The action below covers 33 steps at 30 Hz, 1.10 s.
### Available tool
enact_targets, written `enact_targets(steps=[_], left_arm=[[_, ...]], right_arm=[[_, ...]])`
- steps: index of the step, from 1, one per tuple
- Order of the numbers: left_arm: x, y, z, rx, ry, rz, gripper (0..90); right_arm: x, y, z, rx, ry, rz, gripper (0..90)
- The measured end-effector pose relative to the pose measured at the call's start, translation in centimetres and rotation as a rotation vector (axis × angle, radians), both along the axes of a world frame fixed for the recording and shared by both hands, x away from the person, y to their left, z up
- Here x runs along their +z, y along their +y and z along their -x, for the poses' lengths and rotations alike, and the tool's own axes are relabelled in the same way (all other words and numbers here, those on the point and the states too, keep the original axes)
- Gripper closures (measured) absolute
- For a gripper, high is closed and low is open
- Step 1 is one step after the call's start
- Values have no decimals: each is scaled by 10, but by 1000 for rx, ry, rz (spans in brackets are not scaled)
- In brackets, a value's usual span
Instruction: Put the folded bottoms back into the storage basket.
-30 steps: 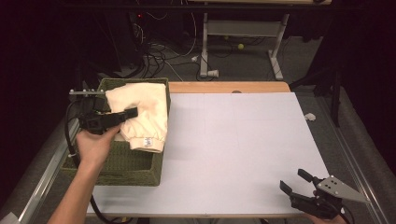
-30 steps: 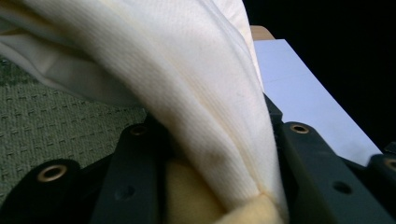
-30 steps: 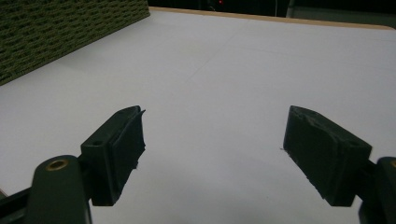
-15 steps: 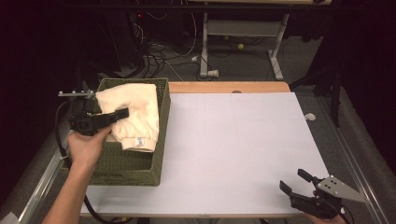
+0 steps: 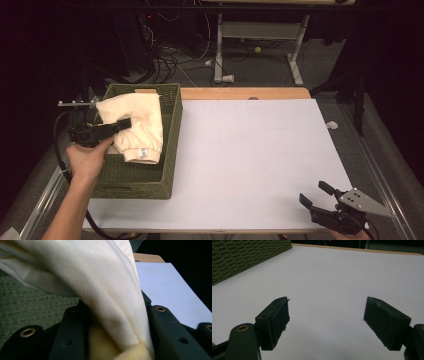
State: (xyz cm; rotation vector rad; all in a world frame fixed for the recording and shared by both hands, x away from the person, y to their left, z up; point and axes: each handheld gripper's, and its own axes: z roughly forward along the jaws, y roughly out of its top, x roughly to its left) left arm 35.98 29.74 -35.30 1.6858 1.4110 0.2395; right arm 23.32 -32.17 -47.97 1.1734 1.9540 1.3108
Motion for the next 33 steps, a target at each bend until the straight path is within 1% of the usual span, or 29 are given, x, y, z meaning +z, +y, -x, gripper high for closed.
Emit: enact_targets(steps=[5,9,13,14,18,23,29,33], left_arm=[[-9,4,-6,24,23,-19,611],[-18,8,-13,45,43,-4,610],[-24,7,-18,49,57,-26,609],[-24,7,-18,49,57,-26,609],[-31,2,-25,66,66,-52,607],[-39,-5,-34,60,88,-74,607],[-47,-12,-47,63,109,-73,607],[-53,-14,-53,69,127,-90,606]], right_arm=[[0,0,0,-2,2,-1,213],[0,0,0,-3,2,-2,213],[0,0,0,-3,3,-1,213],[0,0,0,-3,3,-1,213],[0,0,0,-1,2,-2,213],[0,0,0,-3,3,-4,213],[0,-1,0,-4,3,-5,213],[0,-1,0,-3,4,-4,213]])
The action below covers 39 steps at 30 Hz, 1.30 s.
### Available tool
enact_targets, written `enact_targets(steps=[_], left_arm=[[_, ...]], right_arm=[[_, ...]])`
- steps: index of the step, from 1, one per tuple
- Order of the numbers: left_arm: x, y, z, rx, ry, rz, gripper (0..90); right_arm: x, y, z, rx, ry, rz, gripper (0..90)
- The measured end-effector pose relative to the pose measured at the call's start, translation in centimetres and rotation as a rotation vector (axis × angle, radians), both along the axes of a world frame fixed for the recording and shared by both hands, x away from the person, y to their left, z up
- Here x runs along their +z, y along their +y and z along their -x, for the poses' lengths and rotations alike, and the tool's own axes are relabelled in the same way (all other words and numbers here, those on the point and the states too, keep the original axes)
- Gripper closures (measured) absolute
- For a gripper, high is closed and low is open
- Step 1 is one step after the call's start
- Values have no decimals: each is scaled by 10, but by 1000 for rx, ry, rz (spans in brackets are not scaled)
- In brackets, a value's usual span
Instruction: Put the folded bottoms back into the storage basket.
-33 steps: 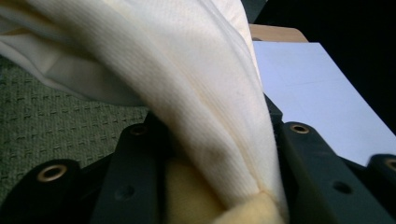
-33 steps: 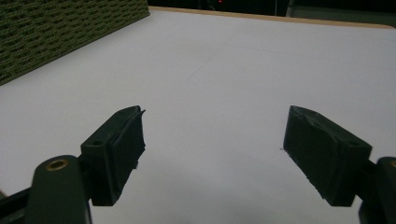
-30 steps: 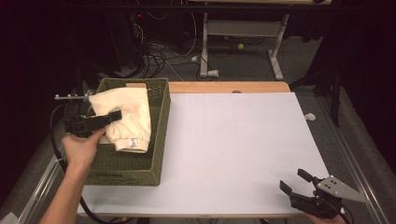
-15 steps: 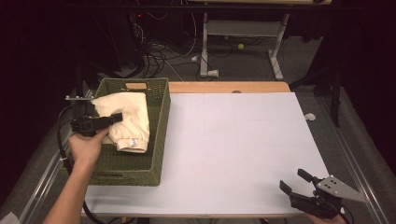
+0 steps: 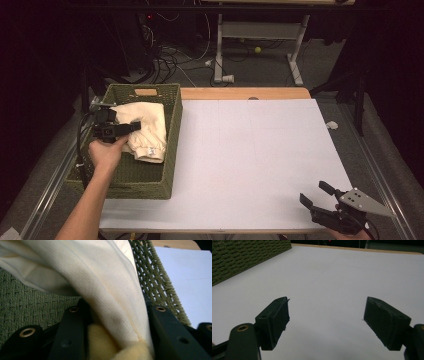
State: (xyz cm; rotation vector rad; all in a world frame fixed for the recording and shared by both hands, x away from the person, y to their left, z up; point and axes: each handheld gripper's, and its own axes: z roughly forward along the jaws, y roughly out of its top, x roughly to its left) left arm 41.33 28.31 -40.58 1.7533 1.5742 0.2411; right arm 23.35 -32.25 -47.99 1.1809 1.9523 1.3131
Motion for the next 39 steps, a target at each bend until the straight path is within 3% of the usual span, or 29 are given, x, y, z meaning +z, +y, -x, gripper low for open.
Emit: enact_targets(steps=[9,20,23,28,39], left_arm=[[-11,-3,-8,2,24,-13,603],[-33,-4,-19,9,100,-69,591],[-35,-4,-20,13,109,-65,581],[-37,-3,-20,42,127,-94,516],[-42,0,-22,107,178,-97,326]], right_arm=[[0,0,0,5,0,3,213],[0,1,0,5,0,7,213],[0,1,0,5,0,6,213],[0,2,0,7,1,8,213],[0,1,0,7,-1,5,214]])
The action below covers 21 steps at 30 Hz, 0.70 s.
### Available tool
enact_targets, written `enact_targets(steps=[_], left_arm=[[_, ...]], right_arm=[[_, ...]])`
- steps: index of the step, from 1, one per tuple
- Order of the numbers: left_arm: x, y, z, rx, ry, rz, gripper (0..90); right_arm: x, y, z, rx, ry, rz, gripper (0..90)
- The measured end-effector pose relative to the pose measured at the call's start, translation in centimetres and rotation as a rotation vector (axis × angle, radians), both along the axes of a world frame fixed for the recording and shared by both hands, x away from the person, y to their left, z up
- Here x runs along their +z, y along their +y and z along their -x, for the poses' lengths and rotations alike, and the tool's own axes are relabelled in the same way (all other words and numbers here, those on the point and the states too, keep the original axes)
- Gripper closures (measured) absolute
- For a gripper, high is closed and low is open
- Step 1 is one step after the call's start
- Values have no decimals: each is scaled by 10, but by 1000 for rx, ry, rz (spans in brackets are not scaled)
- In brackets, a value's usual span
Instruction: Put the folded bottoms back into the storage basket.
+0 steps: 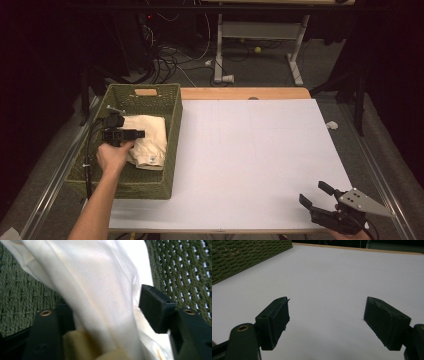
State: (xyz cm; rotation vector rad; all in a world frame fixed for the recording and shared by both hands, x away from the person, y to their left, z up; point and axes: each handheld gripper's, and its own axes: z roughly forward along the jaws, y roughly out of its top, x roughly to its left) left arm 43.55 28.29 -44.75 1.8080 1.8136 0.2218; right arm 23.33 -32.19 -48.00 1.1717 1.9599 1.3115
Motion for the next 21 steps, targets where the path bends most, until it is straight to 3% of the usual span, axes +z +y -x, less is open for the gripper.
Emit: enact_targets(steps=[4,11,21], left_arm=[[2,1,1,7,-9,11,301],[5,1,3,21,-20,-11,295],[18,10,12,33,-80,7,287]], right_arm=[[0,0,0,1,0,0,215],[0,0,0,0,0,-1,216],[0,0,0,-1,0,-1,215]])
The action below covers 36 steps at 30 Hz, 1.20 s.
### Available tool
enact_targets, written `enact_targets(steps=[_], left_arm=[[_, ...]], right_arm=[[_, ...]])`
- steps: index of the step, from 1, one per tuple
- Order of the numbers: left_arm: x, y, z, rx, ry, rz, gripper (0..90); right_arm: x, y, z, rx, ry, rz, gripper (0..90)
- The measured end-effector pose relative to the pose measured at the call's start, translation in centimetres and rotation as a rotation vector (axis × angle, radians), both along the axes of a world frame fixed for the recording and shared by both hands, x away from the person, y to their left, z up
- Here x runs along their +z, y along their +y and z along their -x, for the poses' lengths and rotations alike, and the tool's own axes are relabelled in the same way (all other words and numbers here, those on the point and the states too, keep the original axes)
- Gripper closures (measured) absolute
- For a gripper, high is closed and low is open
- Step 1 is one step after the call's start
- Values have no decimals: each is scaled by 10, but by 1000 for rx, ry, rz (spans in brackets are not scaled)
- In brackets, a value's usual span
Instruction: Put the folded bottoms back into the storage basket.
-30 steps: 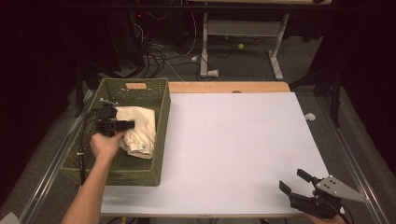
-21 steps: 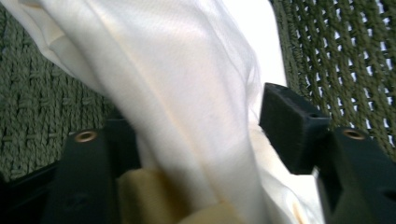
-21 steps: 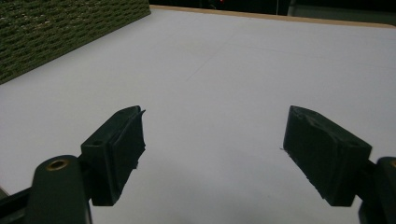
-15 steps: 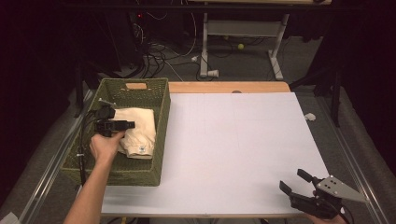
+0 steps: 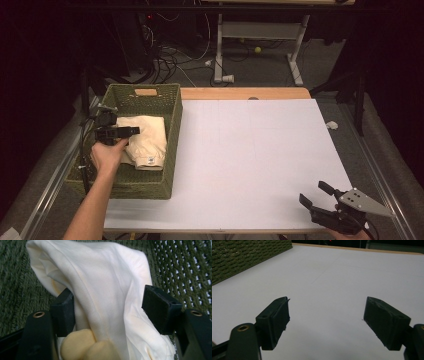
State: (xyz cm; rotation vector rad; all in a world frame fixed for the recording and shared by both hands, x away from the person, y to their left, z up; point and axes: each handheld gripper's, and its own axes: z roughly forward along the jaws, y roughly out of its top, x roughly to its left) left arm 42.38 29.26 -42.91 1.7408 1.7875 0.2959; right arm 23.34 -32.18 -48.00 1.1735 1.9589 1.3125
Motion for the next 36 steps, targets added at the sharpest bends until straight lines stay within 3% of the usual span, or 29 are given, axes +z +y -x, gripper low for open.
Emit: enact_targets(steps=[6,9,11,16,28,36], left_arm=[[7,0,7,-4,-47,-17,283],[12,2,12,12,-92,-29,278],[16,4,16,7,-111,-11,278],[25,0,23,-26,-147,-27,278],[32,0,35,-62,-181,-25,278],[35,-4,46,-109,-210,-54,277]], right_arm=[[0,0,0,0,0,2,215],[0,0,0,0,0,1,215],[0,1,0,2,0,4,216],[0,1,0,6,4,4,215],[0,1,0,3,3,2,215],[0,1,0,3,2,4,215]])
